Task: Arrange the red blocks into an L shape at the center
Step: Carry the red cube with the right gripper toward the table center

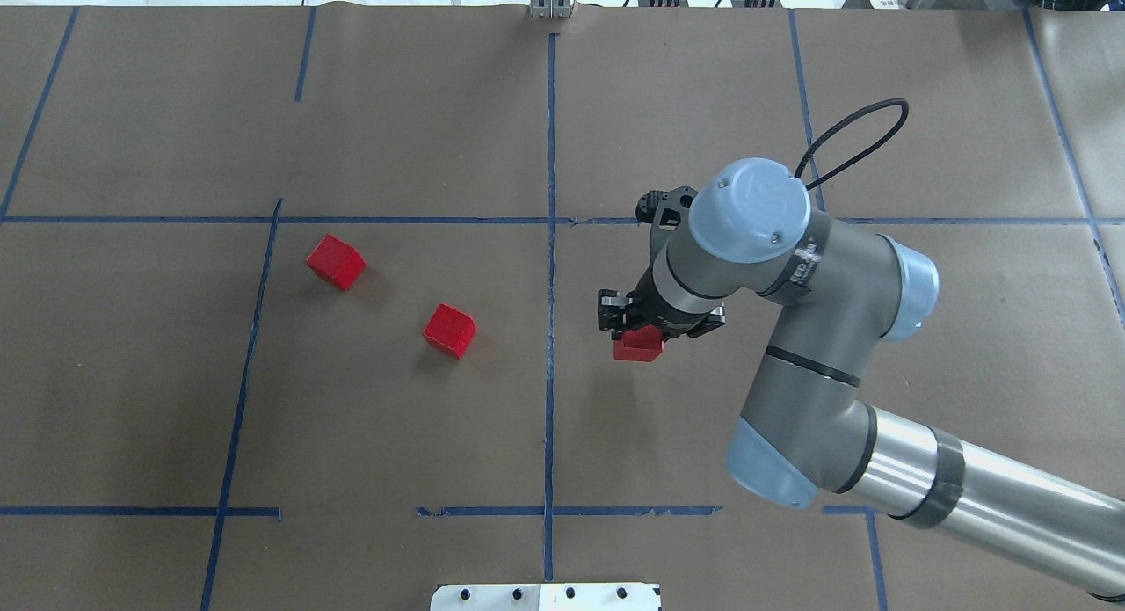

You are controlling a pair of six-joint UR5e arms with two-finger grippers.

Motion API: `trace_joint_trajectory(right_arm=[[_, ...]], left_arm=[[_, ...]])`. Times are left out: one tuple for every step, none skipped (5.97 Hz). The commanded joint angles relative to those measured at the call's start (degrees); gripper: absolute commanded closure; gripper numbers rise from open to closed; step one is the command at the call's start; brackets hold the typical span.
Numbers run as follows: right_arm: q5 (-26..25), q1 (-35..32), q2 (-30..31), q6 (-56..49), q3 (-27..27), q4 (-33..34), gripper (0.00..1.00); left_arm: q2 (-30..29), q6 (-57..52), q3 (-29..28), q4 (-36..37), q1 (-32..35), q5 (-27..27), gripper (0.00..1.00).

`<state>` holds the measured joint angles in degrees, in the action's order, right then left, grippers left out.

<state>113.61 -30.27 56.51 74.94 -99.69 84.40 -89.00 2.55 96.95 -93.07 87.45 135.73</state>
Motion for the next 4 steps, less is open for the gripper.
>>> trace_joint_trajectory(right_arm=[[-1.02, 2.22, -8.75, 6.34, 8.69, 0.33, 0.99], [-1.02, 3.10, -10.00, 6.80, 10.46, 0.50, 0.99], [-1.02, 3.55, -12.97, 6.80, 13.00, 2.77, 1.00], [-1.81, 4.07, -12.65, 6.63, 13.12, 3.05, 0.99]], left_arm=[[-0.03, -0.26, 0.08, -0.18, -0.18, -0.02, 0.00], [-0.03, -0.44, 0.26, -0.53, -0.18, -0.02, 0.00], [0.06, -0.44, 0.26, -0.53, -0.18, -0.02, 0.00], [0.06, -0.36, 0.26, -0.53, -0.18, -0.02, 0.00]])
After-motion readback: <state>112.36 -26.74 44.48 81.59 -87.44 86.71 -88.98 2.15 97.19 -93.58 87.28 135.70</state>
